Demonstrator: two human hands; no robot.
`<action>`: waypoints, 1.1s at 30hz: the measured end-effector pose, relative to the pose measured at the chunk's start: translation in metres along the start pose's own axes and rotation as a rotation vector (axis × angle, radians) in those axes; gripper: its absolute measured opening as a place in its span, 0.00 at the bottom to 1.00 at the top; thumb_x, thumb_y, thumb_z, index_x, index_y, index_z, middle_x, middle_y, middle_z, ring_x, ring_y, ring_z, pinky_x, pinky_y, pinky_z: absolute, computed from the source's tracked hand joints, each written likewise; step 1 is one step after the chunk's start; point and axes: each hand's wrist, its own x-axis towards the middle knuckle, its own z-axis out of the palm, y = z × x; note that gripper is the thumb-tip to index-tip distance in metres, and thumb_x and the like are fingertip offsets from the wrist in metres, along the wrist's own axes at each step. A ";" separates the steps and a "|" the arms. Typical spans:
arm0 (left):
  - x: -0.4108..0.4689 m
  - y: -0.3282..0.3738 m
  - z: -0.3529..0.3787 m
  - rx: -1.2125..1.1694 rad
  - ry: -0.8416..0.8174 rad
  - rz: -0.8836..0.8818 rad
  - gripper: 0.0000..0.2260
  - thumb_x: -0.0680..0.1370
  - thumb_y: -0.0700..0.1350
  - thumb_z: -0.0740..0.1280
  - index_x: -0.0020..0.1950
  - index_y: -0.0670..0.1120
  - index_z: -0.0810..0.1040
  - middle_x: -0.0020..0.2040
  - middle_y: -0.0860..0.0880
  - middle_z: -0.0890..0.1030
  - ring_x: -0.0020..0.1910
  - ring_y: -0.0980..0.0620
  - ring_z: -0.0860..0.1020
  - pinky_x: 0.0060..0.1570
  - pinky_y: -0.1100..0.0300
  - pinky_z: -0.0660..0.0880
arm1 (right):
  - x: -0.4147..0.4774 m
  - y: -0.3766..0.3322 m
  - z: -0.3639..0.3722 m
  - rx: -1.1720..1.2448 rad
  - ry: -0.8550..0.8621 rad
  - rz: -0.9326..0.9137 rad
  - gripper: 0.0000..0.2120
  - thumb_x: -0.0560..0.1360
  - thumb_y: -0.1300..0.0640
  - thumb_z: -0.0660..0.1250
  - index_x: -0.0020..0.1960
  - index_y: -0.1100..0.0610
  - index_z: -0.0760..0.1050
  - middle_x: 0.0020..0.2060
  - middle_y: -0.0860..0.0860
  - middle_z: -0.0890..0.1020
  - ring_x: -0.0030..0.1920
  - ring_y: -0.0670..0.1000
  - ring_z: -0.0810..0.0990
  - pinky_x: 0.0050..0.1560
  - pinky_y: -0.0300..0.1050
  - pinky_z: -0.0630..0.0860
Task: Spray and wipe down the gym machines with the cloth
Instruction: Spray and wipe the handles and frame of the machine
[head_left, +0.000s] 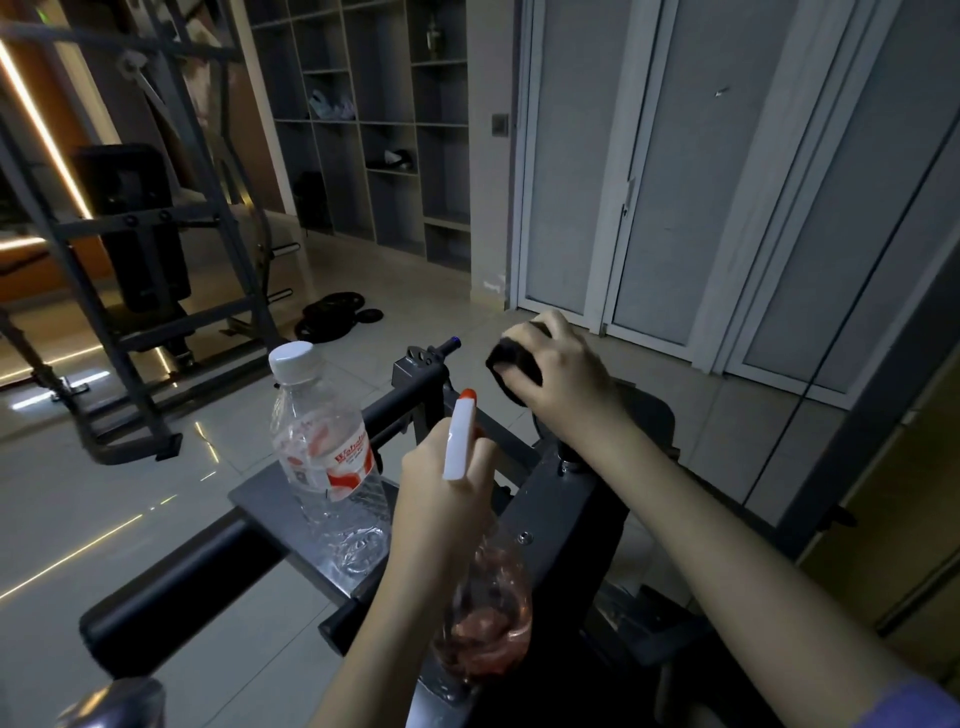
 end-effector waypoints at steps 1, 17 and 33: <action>0.000 0.001 -0.001 0.009 -0.001 0.004 0.05 0.70 0.46 0.55 0.38 0.44 0.63 0.35 0.38 0.68 0.34 0.39 0.65 0.32 0.40 0.67 | -0.002 0.000 0.002 -0.009 0.032 -0.027 0.12 0.75 0.55 0.67 0.57 0.59 0.75 0.52 0.59 0.74 0.49 0.59 0.75 0.42 0.42 0.67; 0.003 0.001 -0.002 0.007 0.002 -0.042 0.08 0.70 0.46 0.56 0.41 0.42 0.67 0.40 0.36 0.74 0.39 0.38 0.73 0.38 0.39 0.71 | 0.027 -0.002 -0.017 0.423 -0.229 0.506 0.33 0.75 0.30 0.46 0.50 0.56 0.76 0.39 0.52 0.78 0.40 0.52 0.77 0.44 0.47 0.74; 0.001 0.000 0.004 0.064 -0.015 0.021 0.06 0.71 0.45 0.55 0.41 0.43 0.68 0.39 0.38 0.75 0.37 0.37 0.73 0.37 0.37 0.72 | -0.034 0.058 0.033 0.780 0.035 0.860 0.17 0.82 0.59 0.55 0.66 0.67 0.70 0.62 0.59 0.75 0.64 0.56 0.72 0.62 0.45 0.66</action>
